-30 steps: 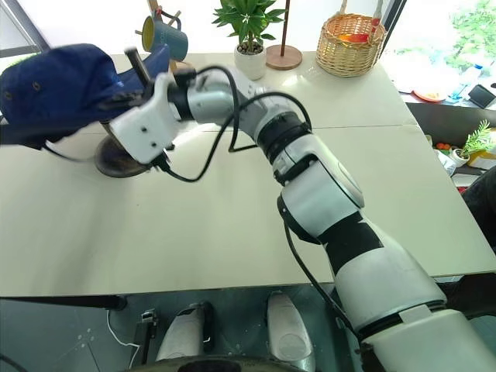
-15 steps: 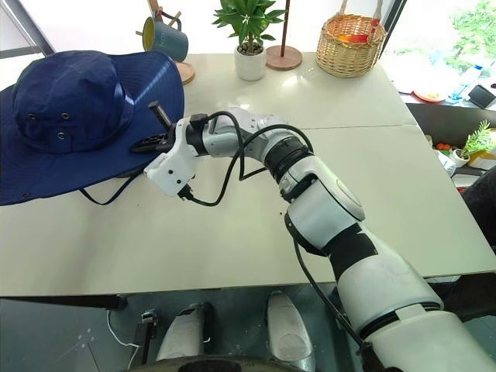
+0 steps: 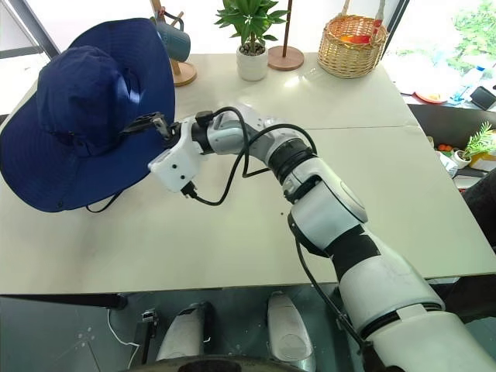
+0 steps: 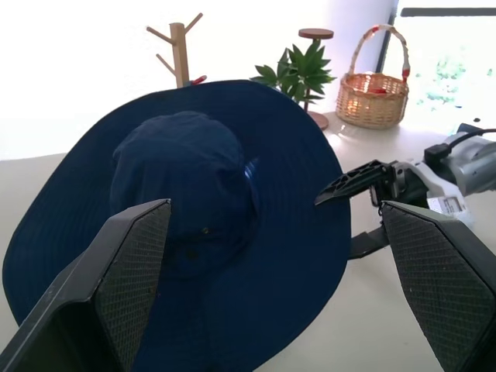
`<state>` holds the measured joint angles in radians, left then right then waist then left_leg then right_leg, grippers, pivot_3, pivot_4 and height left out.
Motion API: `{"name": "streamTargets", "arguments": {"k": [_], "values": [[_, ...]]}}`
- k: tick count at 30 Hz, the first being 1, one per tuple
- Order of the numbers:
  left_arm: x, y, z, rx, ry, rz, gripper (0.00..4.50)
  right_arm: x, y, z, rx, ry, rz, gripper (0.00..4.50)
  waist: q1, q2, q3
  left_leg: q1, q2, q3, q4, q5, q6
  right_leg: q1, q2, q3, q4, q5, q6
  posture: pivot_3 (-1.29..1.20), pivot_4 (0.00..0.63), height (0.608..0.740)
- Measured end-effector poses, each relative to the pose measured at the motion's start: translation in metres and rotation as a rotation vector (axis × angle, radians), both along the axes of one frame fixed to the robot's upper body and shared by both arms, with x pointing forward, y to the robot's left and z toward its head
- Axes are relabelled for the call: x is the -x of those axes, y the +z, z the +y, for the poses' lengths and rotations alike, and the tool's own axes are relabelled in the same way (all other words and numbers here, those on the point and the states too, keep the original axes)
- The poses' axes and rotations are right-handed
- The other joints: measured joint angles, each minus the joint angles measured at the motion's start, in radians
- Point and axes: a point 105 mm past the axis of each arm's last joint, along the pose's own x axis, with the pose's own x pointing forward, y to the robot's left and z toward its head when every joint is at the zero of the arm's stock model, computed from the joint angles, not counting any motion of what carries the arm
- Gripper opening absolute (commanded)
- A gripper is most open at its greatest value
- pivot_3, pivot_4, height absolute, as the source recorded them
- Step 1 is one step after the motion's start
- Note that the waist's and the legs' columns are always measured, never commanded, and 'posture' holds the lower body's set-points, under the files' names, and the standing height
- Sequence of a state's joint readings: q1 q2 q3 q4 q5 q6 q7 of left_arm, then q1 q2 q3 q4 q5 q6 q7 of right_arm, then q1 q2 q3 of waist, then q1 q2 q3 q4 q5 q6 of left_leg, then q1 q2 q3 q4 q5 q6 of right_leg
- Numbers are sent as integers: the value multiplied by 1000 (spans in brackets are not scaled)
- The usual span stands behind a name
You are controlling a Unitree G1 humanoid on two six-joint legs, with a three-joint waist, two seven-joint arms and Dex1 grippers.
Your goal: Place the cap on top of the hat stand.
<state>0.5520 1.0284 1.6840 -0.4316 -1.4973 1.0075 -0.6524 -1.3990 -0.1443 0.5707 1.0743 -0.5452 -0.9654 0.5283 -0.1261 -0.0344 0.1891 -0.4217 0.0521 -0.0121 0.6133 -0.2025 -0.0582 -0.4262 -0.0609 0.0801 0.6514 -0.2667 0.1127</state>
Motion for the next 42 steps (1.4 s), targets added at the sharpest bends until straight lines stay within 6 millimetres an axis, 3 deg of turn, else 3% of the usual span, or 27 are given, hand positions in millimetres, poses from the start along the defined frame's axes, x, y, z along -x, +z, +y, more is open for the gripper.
{"name": "streamTargets", "arguments": {"k": [3, 5, 7, 13, 16, 20, 23, 38, 41, 42], "values": [[-5, 1, 0, -4, -12, -5, 4500, -3, 1, 0, -14, -22, 6, 4462, -3, 0, 0, 1, 0, 0, 0, 0, 0, 0, 1, 0, 0, 0, 0, 0, 150, 738], [-8, 1, 0, -5, -19, -3, 4500, -4, 3, 3, -25, -32, 11, 3943, -4, 0, 0, 1, 0, 0, -1, 0, 0, 0, 1, 0, 0, 0, 0, 0, 150, 738], [-9, 0, 0, -4, -23, -3, 4500, -3, 4, 5, -29, -30, 12, 3132, -3, 0, 0, 1, 0, 0, -1, 0, 0, 0, 1, 0, 0, 0, 0, 0, 150, 738], [-9, 3, 1, -7, -22, -22, 4500, -2, 10, 9, -49, -30, 21, 40, -1, 0, 0, 1, 0, 0, 0, 0, 0, 0, 1, 0, 0, 0, 0, 0, 150, 738], [-9, 3, 1, -7, -23, -24, 4500, -1, 13, 12, -68, -38, 89, 40, -1, 0, 0, 1, 0, 0, 0, 0, 0, 0, 1, 0, 0, 0, 0, 0, 150, 738], [-9, 2, 0, -11, -25, -20, 4500, -5, 14, 16, -123, -87, 365, 40, -1, 0, 0, 1, 1, -1, 0, 0, 0, 1, 1, 0, 1, 0, 1, 0, 150, 738], [-8, 2, 0, -11, -21, -17, 4500, -7, 8, 11, -117, -110, 480, 40, 1, 0, 0, 1, 1, -1, 0, 0, 0, 1, 1, -1, 1, 0, 0, 0, 150, 738], [-8, 5, 0, -19, -23, -31, 4500, -5, 10, 8, -153, -117, 590, 40, 0, 0, 0, 1, 1, -1, -1, 0, 0, 1, 1, -1, 0, 0, 0, 0, 150, 738], [-9, 7, 0, -23, -24, -36, 4500, -7, 5, 6, -145, -139, 616, 895, 0, 0, 0, 1, 1, -1, 0, 0, 0, 1, 1, -1, 0, 0, 0, 0, 150, 738], [-9, 7, 1, -25, -24, -37, 4500, -8, 3, 4, -143, -150, 625, 1445, 1, 0, 0, 1, 1, -1, 0, 0, 0, 1, 1, -1, 0, 0, 0, 0, 150, 738]]}}
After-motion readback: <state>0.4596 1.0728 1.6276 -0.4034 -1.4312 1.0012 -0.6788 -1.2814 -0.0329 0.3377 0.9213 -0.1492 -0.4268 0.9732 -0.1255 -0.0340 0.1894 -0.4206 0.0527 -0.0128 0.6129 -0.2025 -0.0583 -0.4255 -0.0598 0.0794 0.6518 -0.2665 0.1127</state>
